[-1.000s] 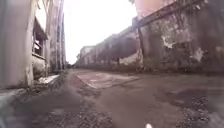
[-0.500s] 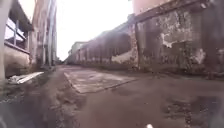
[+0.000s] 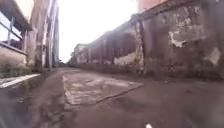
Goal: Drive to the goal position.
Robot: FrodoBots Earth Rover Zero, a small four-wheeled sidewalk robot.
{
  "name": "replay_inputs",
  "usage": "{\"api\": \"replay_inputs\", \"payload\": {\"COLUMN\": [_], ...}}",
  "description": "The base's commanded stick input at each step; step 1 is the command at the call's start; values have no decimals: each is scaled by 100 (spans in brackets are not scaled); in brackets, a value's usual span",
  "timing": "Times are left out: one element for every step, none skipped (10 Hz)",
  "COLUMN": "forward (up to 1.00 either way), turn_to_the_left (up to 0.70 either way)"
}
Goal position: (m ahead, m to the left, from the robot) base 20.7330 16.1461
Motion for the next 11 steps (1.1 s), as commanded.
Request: {"api": "replay_inputs", "payload": {"forward": [100, 100, 100, 100, 100, 100, 100, 100, 100, 100, 100], "turn_to_the_left": [1, 0, 0, 0, 0, 0, 0, 0, 0, 0, 0]}}
